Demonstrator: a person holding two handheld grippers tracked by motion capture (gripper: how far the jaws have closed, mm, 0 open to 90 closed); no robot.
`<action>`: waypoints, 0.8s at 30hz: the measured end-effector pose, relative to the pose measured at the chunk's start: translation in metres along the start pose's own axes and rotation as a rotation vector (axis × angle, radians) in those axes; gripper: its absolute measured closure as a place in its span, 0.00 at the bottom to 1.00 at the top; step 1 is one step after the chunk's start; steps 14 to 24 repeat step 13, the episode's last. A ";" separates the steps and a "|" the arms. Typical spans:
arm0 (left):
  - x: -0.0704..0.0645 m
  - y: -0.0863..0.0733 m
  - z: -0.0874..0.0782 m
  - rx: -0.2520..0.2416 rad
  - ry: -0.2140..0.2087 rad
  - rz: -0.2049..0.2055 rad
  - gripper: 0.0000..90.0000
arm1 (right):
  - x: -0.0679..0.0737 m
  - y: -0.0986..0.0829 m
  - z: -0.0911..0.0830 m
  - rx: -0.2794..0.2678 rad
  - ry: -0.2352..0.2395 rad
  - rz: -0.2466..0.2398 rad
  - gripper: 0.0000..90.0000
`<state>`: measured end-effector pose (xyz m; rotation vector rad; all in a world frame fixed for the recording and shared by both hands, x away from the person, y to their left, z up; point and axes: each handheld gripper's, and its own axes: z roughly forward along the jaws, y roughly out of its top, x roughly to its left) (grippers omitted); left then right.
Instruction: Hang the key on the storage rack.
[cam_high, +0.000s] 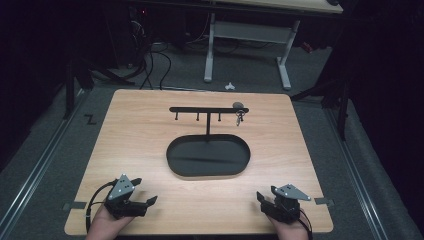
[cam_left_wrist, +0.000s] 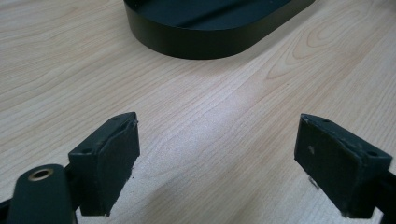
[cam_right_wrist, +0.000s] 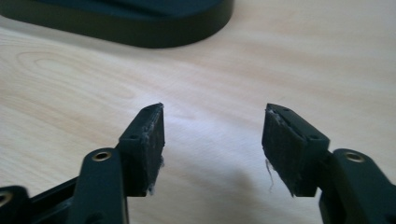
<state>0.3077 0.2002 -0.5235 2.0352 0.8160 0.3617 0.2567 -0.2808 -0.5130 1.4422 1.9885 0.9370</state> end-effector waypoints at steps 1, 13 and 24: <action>-0.001 0.000 0.000 0.002 0.003 0.002 0.16 | 0.000 0.000 0.000 0.000 0.000 0.000 0.44; 0.003 -0.005 -0.005 -0.006 0.046 -0.018 0.15 | 0.001 0.001 0.006 -0.040 -0.027 -0.027 0.35; 0.003 -0.005 -0.005 -0.006 0.046 -0.018 0.15 | 0.001 0.001 0.006 -0.040 -0.027 -0.027 0.35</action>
